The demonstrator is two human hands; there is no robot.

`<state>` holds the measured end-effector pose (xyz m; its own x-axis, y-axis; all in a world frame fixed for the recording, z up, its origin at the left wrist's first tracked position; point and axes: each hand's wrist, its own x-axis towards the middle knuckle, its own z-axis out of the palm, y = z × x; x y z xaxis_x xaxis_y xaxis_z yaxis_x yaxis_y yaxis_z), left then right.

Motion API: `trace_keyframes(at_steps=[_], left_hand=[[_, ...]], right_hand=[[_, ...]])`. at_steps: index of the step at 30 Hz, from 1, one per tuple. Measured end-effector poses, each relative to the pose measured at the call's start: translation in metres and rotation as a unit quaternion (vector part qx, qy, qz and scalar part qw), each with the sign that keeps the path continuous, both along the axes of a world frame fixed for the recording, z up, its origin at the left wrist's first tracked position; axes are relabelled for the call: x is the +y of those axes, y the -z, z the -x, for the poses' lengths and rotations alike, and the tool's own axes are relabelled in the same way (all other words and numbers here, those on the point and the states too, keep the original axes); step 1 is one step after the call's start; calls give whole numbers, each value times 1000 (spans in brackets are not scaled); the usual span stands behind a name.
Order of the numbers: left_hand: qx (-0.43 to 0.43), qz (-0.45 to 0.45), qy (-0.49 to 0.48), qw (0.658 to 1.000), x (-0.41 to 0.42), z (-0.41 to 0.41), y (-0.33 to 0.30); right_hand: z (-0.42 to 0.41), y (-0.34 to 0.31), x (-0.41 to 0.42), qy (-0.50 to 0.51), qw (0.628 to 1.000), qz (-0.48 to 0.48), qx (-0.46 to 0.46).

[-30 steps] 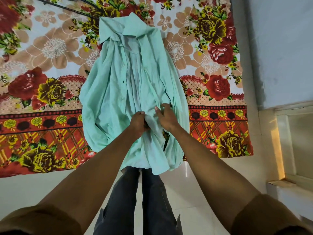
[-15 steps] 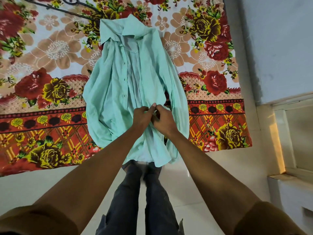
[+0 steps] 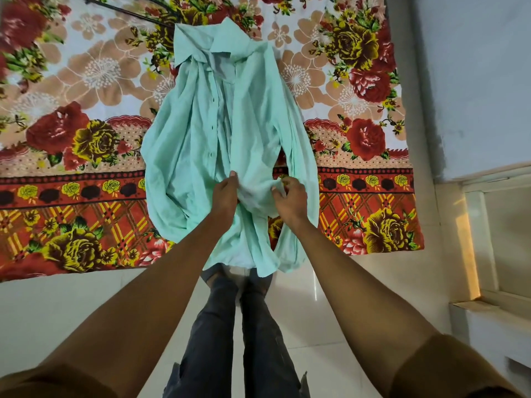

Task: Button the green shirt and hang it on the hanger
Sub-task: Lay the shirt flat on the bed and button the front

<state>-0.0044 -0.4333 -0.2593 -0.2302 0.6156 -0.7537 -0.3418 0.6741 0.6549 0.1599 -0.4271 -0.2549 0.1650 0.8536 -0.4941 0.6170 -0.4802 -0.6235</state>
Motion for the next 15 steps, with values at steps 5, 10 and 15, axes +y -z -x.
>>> trace_keyframes(at_steps=[5, 10, 15], left_hand=[[-91, 32, 140, 986, -19, 6, -3], [-90, 99, 185, 974, -33, 11, 0], [215, 93, 255, 938, -37, 8, -2]], right_hand=[[10, 3, 7, -30, 990, 113, 78], [6, 7, 0, 5, 997, 59, 48], [-11, 11, 5, -110, 988, 107, -28]])
